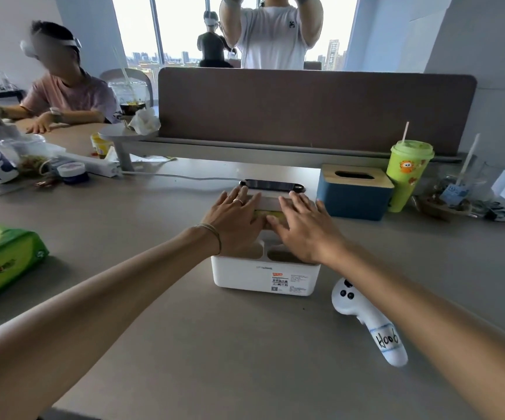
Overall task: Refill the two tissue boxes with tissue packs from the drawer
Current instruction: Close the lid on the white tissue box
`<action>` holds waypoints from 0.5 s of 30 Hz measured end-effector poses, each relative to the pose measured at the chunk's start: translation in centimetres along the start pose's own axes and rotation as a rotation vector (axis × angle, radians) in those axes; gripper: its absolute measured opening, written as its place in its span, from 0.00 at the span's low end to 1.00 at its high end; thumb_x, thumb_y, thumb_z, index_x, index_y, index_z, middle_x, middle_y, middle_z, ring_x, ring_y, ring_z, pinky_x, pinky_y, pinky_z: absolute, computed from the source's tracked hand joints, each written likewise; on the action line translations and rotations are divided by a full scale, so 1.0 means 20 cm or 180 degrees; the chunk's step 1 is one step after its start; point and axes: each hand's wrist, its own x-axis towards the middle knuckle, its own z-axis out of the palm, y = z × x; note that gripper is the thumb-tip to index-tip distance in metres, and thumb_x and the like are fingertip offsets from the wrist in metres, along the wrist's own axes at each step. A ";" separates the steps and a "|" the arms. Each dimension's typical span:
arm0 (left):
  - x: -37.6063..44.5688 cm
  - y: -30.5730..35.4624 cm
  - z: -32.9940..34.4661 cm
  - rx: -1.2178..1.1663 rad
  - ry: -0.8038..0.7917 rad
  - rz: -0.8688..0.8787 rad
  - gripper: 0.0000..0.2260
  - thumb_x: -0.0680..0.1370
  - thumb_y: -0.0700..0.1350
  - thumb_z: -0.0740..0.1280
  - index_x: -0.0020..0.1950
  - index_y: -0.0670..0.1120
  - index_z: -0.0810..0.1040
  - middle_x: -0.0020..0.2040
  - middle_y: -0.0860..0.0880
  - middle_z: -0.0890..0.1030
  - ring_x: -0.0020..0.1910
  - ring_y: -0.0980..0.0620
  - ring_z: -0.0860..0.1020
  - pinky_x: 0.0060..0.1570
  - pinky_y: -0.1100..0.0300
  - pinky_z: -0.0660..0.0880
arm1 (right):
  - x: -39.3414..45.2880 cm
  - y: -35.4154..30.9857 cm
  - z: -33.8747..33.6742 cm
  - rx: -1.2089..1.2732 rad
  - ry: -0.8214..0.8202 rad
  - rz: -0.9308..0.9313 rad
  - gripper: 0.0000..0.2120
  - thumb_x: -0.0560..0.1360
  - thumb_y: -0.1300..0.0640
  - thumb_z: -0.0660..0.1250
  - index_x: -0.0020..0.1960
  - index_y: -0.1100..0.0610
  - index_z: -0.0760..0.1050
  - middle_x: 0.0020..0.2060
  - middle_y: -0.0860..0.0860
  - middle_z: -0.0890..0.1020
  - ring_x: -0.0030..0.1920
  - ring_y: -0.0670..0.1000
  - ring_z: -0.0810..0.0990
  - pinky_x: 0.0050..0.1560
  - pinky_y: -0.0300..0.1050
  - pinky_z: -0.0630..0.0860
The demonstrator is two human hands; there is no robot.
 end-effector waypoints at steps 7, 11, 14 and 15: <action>-0.01 0.03 0.03 0.0065 0.0278 -0.0159 0.34 0.76 0.59 0.41 0.81 0.50 0.56 0.81 0.40 0.55 0.80 0.43 0.54 0.78 0.50 0.52 | 0.00 -0.02 0.06 -0.0032 0.0405 -0.0010 0.33 0.83 0.41 0.46 0.82 0.58 0.51 0.82 0.60 0.51 0.82 0.57 0.48 0.80 0.54 0.41; -0.01 0.02 0.03 -0.0132 0.0232 -0.0261 0.34 0.75 0.61 0.43 0.81 0.53 0.57 0.82 0.44 0.55 0.80 0.45 0.54 0.76 0.51 0.55 | 0.01 -0.01 0.07 0.0096 0.0532 -0.0023 0.33 0.82 0.41 0.48 0.81 0.58 0.56 0.81 0.60 0.56 0.81 0.57 0.53 0.80 0.53 0.47; -0.02 0.01 0.01 -0.0434 0.0335 -0.0255 0.31 0.76 0.61 0.49 0.79 0.53 0.62 0.81 0.47 0.59 0.79 0.47 0.57 0.73 0.53 0.59 | 0.01 -0.01 0.07 0.0548 0.0654 0.0003 0.34 0.78 0.40 0.50 0.79 0.57 0.61 0.80 0.57 0.59 0.81 0.54 0.55 0.79 0.51 0.49; -0.02 0.01 0.01 -0.0541 0.0379 -0.0219 0.28 0.78 0.59 0.53 0.78 0.52 0.64 0.80 0.47 0.61 0.78 0.47 0.59 0.72 0.55 0.59 | 0.01 0.00 0.07 0.0726 0.0695 0.0007 0.34 0.78 0.41 0.51 0.79 0.56 0.62 0.80 0.55 0.60 0.81 0.53 0.55 0.79 0.50 0.49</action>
